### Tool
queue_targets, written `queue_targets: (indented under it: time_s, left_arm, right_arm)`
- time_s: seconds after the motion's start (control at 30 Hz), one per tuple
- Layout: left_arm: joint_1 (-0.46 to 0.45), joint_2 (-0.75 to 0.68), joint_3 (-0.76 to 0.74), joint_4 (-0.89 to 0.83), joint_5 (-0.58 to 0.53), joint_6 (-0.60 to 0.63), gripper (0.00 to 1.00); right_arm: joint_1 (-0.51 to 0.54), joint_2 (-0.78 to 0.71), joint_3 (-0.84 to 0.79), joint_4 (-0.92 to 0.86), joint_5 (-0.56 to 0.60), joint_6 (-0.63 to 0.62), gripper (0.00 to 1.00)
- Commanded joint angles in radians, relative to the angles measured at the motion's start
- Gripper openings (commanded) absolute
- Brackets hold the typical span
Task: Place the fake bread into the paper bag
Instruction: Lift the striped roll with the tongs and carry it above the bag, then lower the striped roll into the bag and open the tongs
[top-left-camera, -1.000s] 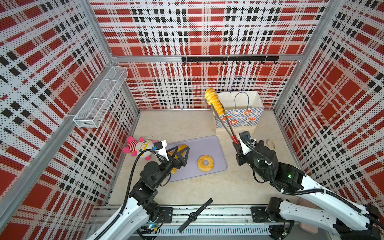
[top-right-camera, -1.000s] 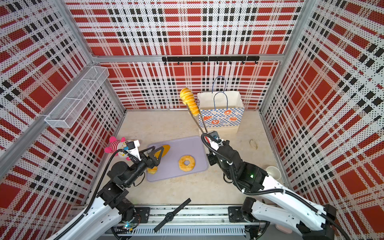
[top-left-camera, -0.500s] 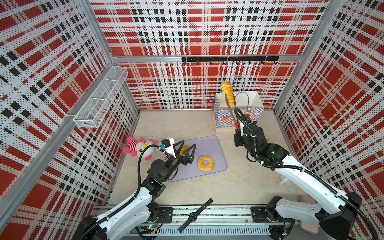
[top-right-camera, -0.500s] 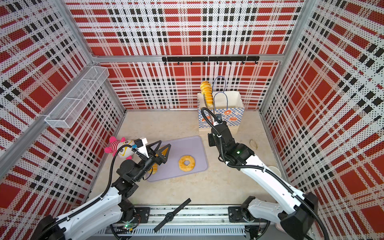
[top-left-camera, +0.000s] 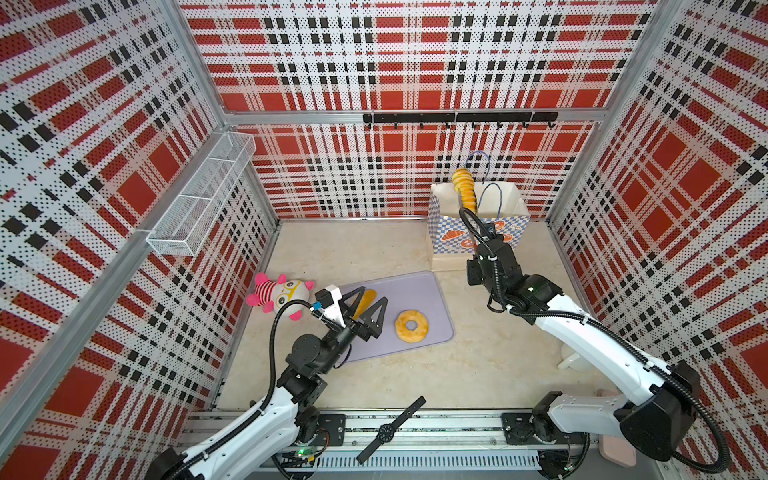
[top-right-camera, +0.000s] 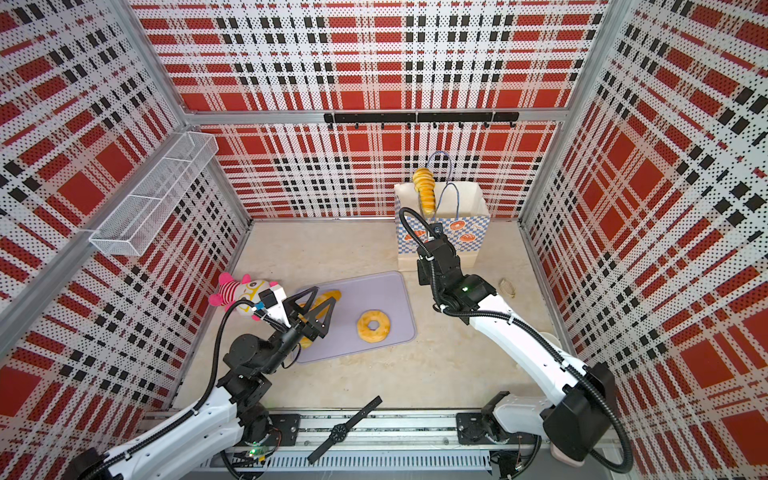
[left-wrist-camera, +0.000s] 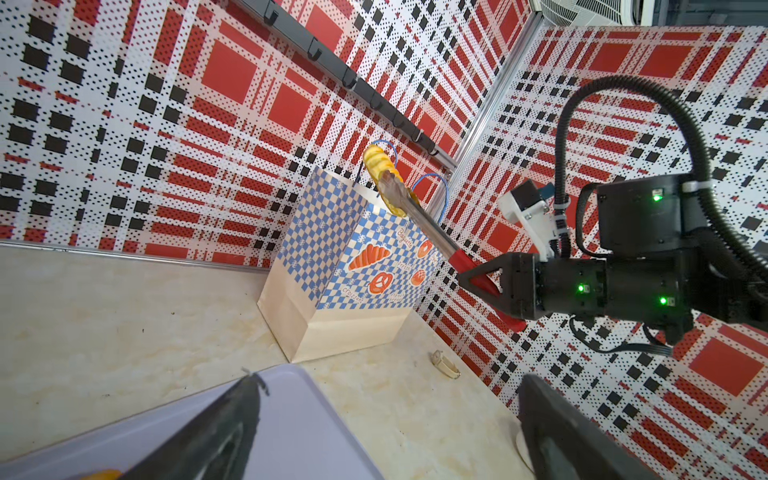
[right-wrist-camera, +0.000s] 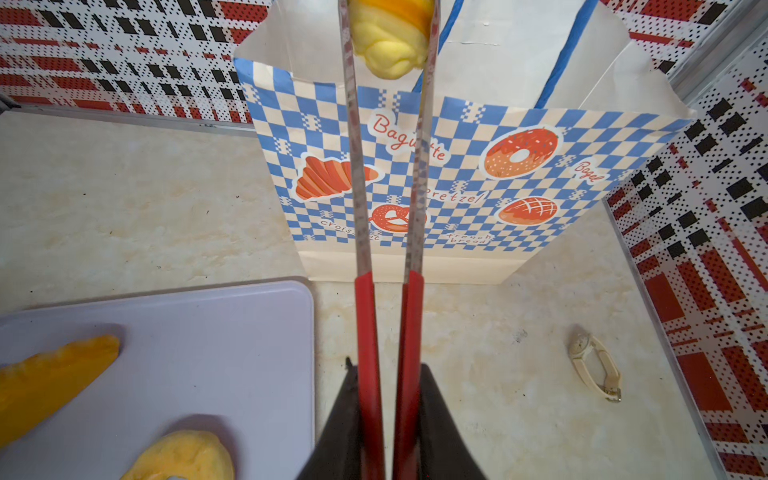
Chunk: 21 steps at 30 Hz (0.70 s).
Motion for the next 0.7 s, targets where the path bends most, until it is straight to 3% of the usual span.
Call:
queue_targets:
  time_s: [0.0,0.23,0.4,0.67]
  left_arm:
    - [-0.005,0.002,-0.013,0.003,-0.012,0.021,0.98]
    - [-0.005,0.043,-0.003,0.004,0.011,0.025,0.98]
    - [-0.006,0.046,-0.001,0.001,0.009,0.027,0.98]
    - [-0.005,0.064,0.003,0.002,0.008,0.029,0.98]
  right_arm:
    - [-0.021,0.008,0.049,-0.003,0.026,0.023,0.17]
    - [-0.055,0.048,0.081,-0.047,-0.015,0.037,0.2]
    - [-0.065,0.085,0.114,-0.097,0.022,0.043,0.2]
    - [-0.07,0.078,0.098,-0.07,-0.009,0.025,0.21]
